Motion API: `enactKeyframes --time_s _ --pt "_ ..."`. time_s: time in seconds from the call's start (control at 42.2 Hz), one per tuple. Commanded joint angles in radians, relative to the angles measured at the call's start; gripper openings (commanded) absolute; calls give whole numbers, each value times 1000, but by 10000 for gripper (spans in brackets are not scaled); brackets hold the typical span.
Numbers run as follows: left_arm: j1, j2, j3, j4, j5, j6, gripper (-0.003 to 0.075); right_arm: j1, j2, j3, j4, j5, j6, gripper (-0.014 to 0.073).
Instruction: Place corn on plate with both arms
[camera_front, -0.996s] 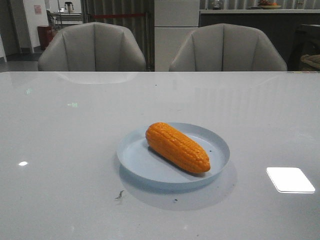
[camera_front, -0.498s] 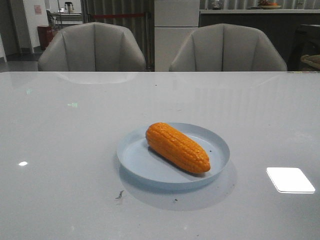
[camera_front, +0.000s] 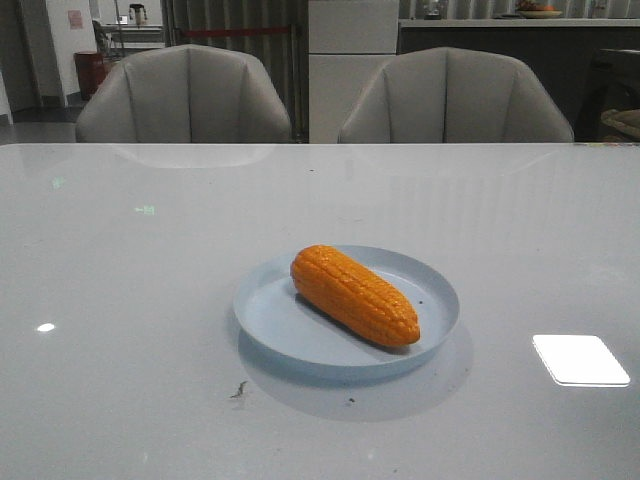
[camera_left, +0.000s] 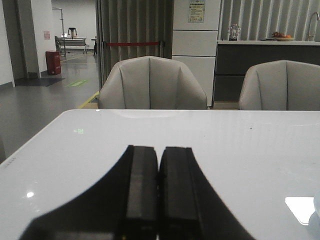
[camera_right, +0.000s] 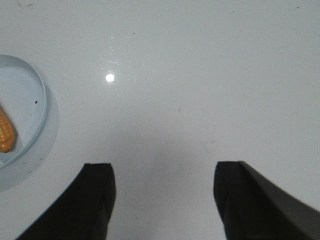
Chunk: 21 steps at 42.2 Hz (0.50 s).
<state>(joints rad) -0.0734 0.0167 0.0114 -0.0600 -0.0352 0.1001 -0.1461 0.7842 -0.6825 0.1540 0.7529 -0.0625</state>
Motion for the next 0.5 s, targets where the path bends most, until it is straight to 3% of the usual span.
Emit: enactKeyframes --time_s 0.0,0.474 --pt "0 -26 36 25 -44 -12 94 -4 -6 -26 11 -61 -8 531" --pt "0 -34 36 25 -44 -12 94 -4 -6 -26 11 -61 -8 531"
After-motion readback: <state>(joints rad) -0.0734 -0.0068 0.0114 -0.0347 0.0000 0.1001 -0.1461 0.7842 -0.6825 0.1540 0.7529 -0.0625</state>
